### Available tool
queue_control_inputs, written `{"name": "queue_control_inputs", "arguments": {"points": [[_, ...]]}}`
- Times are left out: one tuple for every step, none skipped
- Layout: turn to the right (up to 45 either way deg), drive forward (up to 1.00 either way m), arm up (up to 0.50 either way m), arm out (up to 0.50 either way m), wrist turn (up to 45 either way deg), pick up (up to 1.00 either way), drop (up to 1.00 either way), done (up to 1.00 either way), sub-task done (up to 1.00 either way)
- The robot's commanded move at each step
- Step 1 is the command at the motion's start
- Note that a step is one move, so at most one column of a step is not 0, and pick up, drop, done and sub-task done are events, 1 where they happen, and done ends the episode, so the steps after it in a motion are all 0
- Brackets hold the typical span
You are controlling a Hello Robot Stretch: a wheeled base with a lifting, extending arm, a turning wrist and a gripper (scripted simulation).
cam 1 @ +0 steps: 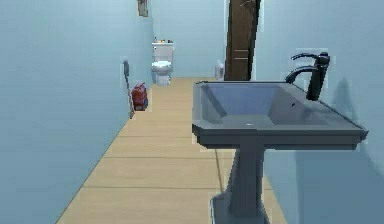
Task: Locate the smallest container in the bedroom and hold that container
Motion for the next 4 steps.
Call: {"name": "queue_control_inputs", "arguments": {"points": [[0.0, 0.30, 0.00, 0.00, 0.0, 0.00, 0.00, 0.00, 0.00], [-45.0, 0.00, 0.00, 0.00, 0.0, 0.00, 0.00, 0.00, 0.00], [-6.0, 0.00, 0.00, 0.00, 0.0, 0.00, 0.00, 0.00, 0.00], [0.0, 0.50, 0.00, 0.00, 0.0, 0.00, 0.00, 0.00, 0.00]]}}
